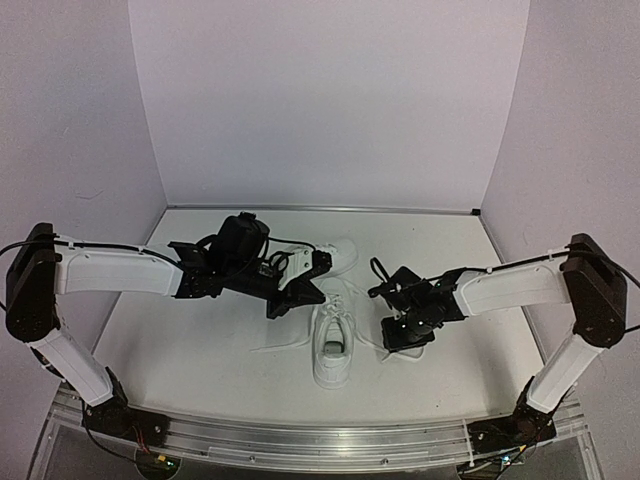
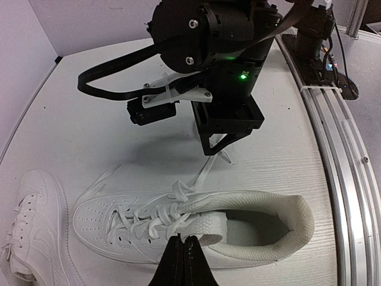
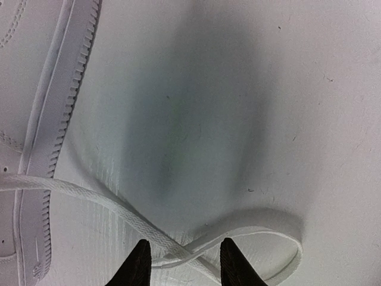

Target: Tie the shoes

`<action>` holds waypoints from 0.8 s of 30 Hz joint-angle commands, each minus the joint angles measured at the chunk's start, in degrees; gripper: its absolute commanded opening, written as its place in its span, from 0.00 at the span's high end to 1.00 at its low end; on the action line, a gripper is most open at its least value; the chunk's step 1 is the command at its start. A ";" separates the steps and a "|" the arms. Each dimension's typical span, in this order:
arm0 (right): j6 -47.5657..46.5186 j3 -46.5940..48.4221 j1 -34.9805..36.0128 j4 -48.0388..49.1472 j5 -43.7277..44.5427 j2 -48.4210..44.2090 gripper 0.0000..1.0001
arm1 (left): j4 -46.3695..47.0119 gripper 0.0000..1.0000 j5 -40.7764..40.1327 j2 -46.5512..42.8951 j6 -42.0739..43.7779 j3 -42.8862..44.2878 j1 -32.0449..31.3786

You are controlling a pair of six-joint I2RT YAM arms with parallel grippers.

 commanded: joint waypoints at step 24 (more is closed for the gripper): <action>1.68 -0.19 0.07 0.56 1.79 2.16 0.91 | 0.55 1.00 -2.42 -1.03 2.21 2.17 -1.41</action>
